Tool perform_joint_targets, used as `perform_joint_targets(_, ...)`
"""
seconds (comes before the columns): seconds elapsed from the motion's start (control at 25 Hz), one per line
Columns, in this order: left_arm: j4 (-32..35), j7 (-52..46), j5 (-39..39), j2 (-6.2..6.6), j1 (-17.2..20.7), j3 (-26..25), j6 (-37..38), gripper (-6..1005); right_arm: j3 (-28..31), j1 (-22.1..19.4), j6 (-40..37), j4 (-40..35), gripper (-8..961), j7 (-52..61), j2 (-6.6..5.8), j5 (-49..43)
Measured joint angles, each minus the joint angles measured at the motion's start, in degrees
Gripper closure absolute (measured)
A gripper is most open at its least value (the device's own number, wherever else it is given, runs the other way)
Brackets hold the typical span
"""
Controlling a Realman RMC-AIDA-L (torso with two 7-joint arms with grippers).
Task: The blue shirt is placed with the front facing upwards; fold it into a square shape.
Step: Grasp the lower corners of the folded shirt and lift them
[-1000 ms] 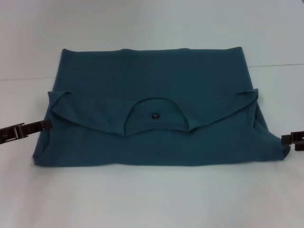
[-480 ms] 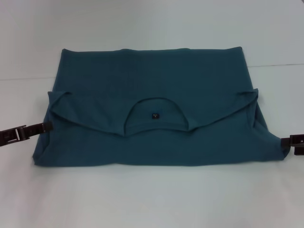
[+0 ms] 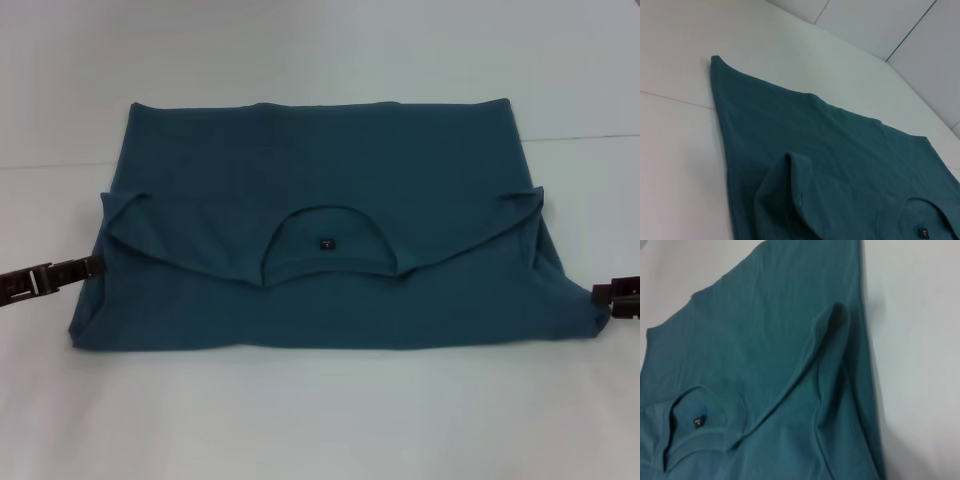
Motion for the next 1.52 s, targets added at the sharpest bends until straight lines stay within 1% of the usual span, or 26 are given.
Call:
perform_joint_targets(0.28,0.00,0.00,0.00,-0.05,0.00,-0.15,0.00,432,0.24,0.29,1.43,0.48,469,-0.18,0.85,0.05)
perform_joint_targets(0.48,-0.10,0.03,-0.01,-0.03,-0.02,-0.06,0.01,432,0.41,0.31,2.61,2.26,523,-0.48,1.05,0.04)
perform_joint_targets(0.72,-0.02,0.17,-0.01,-0.03,-0.15,-0.01,-0.60,432,0.44,0.45,3.31,2.73,524,-0.54,1.88,0.04)
perform_joint_targets(1.04,0.00,0.21,-0.01,-0.03,-0.15,0.00,-0.76,432,0.46,0.48,3.83,2.73,676,-0.55,2.04,0.04)
perform_joint_targets(1.48,0.00,0.24,-0.01,-0.06,0.04,-0.30,-0.76,432,0.44,0.34,4.66,2.73,865,-0.16,2.39,0.04)
perform_joint_targets(1.52,0.00,0.23,-0.01,-0.07,0.13,-0.33,-0.75,432,0.44,0.39,4.68,2.73,871,-0.16,2.47,0.04)
